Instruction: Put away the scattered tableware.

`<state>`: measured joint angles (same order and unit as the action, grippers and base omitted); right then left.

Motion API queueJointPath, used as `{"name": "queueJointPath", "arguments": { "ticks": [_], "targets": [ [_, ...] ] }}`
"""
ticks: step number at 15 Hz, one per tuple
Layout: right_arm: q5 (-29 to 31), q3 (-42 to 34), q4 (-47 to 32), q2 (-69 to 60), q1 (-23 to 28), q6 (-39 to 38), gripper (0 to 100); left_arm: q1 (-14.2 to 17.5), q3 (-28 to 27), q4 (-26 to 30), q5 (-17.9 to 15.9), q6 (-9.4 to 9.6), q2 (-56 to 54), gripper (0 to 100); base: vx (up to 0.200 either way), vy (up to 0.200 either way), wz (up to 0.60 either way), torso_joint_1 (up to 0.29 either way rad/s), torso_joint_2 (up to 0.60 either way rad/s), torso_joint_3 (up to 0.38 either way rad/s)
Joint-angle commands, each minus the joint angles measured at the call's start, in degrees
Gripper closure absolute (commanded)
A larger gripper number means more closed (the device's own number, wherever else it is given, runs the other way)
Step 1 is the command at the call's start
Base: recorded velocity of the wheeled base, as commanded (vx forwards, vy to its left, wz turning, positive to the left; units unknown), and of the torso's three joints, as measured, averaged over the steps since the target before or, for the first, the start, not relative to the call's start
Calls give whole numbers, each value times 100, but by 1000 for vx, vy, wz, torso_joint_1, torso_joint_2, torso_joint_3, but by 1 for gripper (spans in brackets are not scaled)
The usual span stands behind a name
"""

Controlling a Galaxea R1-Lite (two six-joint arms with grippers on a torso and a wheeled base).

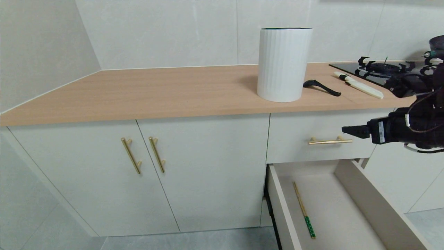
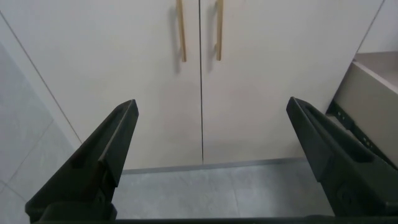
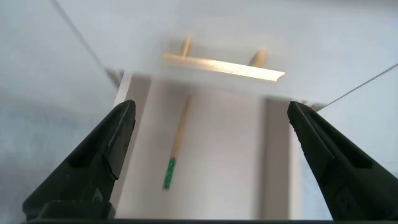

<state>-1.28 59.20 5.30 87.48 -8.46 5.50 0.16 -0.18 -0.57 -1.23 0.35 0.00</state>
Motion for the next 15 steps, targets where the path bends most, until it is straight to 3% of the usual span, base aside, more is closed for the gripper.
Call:
{"name": "queueJointPath", "arguments": {
  "ticks": [1, 3, 7, 10, 15],
  "targets": [
    [-13, 637, -214, 76, 99, 57, 0, 2, 1, -4, 0, 0, 0, 0, 0, 0, 0, 0, 0, 0],
    [-250, 1340, -741, 217, 231, 145, 0, 2, 1, -4, 0, 0, 0, 0, 0, 0, 0, 0, 0, 0],
    [-725, 2737, -1075, 1025, 582, 232, 0, 2, 1, -4, 0, 0, 0, 0, 0, 0, 0, 0, 0, 0],
    [-1665, 2984, -1189, 1474, 908, 285, 0, 2, 1, -4, 0, 0, 0, 0, 0, 0, 0, 0, 0, 0],
    [-2025, 3353, -697, 2291, 1127, 303, 0, 2, 1, -4, 0, 0, 0, 0, 0, 0, 0, 0, 0, 0]
  ]
}}
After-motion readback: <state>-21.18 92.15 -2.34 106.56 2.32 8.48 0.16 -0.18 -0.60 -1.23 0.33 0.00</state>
